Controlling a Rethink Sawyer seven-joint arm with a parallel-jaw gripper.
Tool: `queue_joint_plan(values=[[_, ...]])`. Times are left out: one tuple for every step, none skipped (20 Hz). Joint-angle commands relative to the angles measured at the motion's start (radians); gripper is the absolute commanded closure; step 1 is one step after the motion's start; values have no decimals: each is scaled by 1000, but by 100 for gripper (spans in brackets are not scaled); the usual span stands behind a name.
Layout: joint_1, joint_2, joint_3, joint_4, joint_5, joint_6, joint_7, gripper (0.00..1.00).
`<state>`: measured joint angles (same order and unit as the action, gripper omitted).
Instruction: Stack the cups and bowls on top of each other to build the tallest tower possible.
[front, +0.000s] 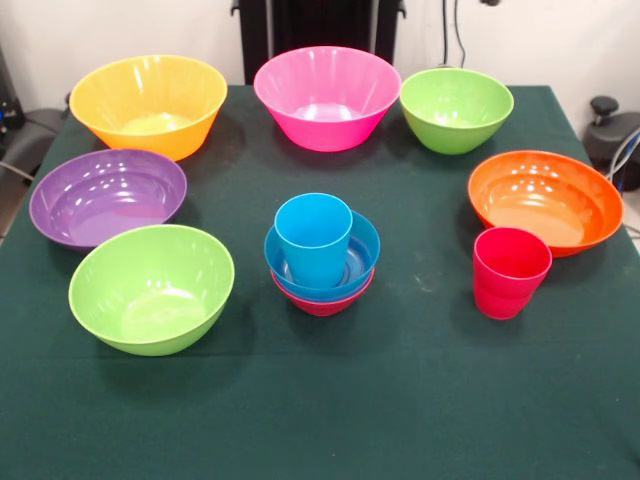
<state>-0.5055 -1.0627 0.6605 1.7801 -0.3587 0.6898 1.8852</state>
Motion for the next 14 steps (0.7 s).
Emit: queue_joint_plan(values=[[8,-20,-125,239,-30,-114,171,0],[11,-21,-138,256,-38,-138,176,0],[13,-21,-148,265,-40,-152,176,0],[19,-16,-164,277,-50,-178,185,0],[25,-12,-177,279,-54,-190,185,0],[31,-5,-192,287,-65,-213,192,0],[36,-1,-201,288,-66,-220,190,0],[39,6,-214,296,-71,-237,191,0],[41,7,-223,300,-69,-245,186,0],[47,12,-239,306,-77,-262,187,0],[49,11,-247,312,-75,-271,181,0],[54,18,-262,318,-82,-291,182,0],[56,24,-276,329,-87,-313,182,0],[64,36,-293,335,-92,-338,184,0]])
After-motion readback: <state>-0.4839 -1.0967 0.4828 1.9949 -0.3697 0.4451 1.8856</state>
